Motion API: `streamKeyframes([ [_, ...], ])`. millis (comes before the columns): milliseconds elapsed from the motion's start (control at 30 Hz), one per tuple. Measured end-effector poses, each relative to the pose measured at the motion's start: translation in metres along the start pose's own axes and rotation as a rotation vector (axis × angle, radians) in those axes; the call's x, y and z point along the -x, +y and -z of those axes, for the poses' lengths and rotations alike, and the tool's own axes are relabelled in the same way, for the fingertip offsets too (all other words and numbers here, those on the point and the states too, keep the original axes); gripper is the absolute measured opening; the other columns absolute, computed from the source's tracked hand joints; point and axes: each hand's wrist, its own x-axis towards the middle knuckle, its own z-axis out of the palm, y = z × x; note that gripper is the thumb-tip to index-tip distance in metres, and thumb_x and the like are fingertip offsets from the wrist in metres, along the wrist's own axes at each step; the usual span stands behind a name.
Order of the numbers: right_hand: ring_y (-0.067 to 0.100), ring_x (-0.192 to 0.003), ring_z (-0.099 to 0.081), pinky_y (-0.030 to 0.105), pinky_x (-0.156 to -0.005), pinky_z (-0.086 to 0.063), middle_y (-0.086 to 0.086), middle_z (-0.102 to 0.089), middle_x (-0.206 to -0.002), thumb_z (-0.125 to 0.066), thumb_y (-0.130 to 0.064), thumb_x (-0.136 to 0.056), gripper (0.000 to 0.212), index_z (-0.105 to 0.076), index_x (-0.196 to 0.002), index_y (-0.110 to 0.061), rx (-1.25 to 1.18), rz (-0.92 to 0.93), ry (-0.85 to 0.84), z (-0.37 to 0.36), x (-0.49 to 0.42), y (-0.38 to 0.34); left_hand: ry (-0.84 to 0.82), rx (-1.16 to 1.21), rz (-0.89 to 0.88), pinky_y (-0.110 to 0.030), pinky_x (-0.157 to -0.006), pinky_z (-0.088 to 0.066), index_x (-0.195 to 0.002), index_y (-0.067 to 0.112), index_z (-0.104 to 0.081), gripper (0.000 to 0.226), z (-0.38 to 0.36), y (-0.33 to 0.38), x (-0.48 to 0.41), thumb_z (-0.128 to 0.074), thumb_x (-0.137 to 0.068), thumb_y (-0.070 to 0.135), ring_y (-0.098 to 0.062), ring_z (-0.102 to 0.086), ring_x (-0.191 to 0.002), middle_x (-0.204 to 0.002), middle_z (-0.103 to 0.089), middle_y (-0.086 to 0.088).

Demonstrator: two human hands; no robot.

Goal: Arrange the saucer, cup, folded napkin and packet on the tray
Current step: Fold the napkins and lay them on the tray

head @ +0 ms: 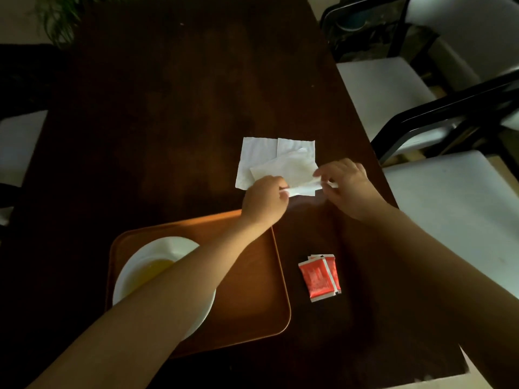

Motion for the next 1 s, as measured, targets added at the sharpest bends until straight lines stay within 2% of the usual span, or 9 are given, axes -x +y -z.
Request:
streamKeyframes([
  [133,0.022,-0.105,-0.056,0.043,-0.097,-0.041,0.007,-0.066,-0.109,-0.054,-0.009,-0.087,0.021,-0.061,-0.106,-0.013,-0.210,-0.096,-0.055,0.006,-0.044,-0.005,-0.002,0.168,0.249,-0.023,-0.074,-0.038,-0.095,0.008,-0.064,0.019,0.018,-0.006,-0.026,-0.048,-0.085,0.012,-0.021,-0.059,-0.095,-0.104,-0.068,-0.010],
  [267,0.026,-0.111,-0.057,0.041,-0.096,-0.047,0.012,-0.062,-0.119,-0.053,-0.010,-0.089,0.025,-0.056,-0.113,-0.008,-0.306,-0.184,-0.091,0.000,-0.078,-0.008,0.085,0.232,0.310,-0.031,-0.090,-0.044,-0.112,0.008,-0.058,0.026,0.025,-0.009,-0.040,-0.048,-0.088,0.013,-0.026,-0.056,-0.109,-0.119,-0.062,-0.013],
  [400,0.030,-0.120,-0.046,0.045,-0.103,-0.039,0.011,-0.056,-0.127,-0.054,-0.020,-0.089,0.040,-0.045,-0.128,-0.014,-0.239,-0.271,-0.017,-0.009,-0.085,-0.004,0.310,-0.114,0.034,-0.040,-0.093,-0.039,-0.115,0.010,-0.055,0.028,0.024,-0.009,-0.027,-0.052,-0.087,0.012,-0.029,-0.049,-0.112,-0.117,-0.060,-0.011],
  [500,0.030,-0.122,-0.041,0.045,-0.101,-0.035,0.009,-0.055,-0.128,-0.054,-0.017,-0.088,0.038,-0.048,-0.125,-0.016,-0.111,-0.205,0.081,-0.012,-0.067,0.000,0.202,-0.295,-0.203,-0.036,-0.089,-0.039,-0.108,0.011,-0.057,0.022,0.012,-0.009,-0.012,-0.051,-0.087,0.011,-0.027,-0.050,-0.109,-0.111,-0.061,-0.009],
  [600,0.027,-0.120,-0.041,0.043,-0.101,-0.031,0.006,-0.057,-0.122,-0.057,-0.016,-0.084,0.030,-0.056,-0.115,-0.017,0.067,-0.053,0.036,-0.018,-0.044,0.007,0.043,-0.388,-0.204,-0.038,-0.092,-0.041,-0.113,0.007,-0.054,0.026,-0.003,-0.013,-0.008,-0.050,-0.090,0.018,-0.027,-0.050,-0.108,-0.113,-0.061,-0.012],
  [700,0.023,-0.120,-0.041,0.041,-0.103,-0.028,0.002,-0.059,-0.120,-0.055,-0.016,-0.085,0.025,-0.059,-0.110,-0.019,0.206,-0.012,-0.106,-0.025,-0.033,0.016,-0.008,-0.492,-0.184,-0.038,-0.085,-0.044,-0.105,0.007,-0.057,0.020,-0.010,-0.017,-0.010,-0.049,-0.090,0.016,-0.027,-0.053,-0.101,-0.106,-0.062,-0.011],
  [867,0.025,-0.110,-0.049,0.038,-0.097,-0.033,0.006,-0.062,-0.111,-0.053,-0.008,-0.085,0.020,-0.063,-0.102,-0.013,0.148,-0.019,-0.017,-0.034,-0.032,0.021,-0.015,-0.640,-0.248,-0.034,-0.063,-0.035,-0.087,0.003,-0.062,0.015,-0.011,-0.014,-0.015,-0.047,-0.086,0.002,-0.028,-0.058,-0.081,-0.085,-0.065,-0.013],
  [933,0.026,-0.108,-0.050,0.038,-0.096,-0.034,0.008,-0.063,-0.109,-0.053,-0.008,-0.085,0.018,-0.064,-0.099,-0.011,0.133,-0.032,-0.002,-0.035,-0.034,0.020,-0.020,-0.656,-0.262,-0.033,-0.062,-0.030,-0.084,0.002,-0.061,0.015,-0.009,-0.012,-0.017,-0.046,-0.086,0.001,-0.029,-0.059,-0.077,-0.081,-0.066,-0.014],
  [1000,0.026,-0.110,-0.048,0.039,-0.098,-0.034,0.007,-0.062,-0.111,-0.054,-0.009,-0.085,0.019,-0.063,-0.101,-0.013,0.096,-0.057,0.001,-0.034,-0.035,0.020,-0.023,-0.656,-0.268,-0.034,-0.064,-0.035,-0.088,0.003,-0.061,0.015,-0.005,-0.010,-0.018,-0.046,-0.087,0.003,-0.029,-0.061,-0.077,-0.084,-0.067,-0.013],
])
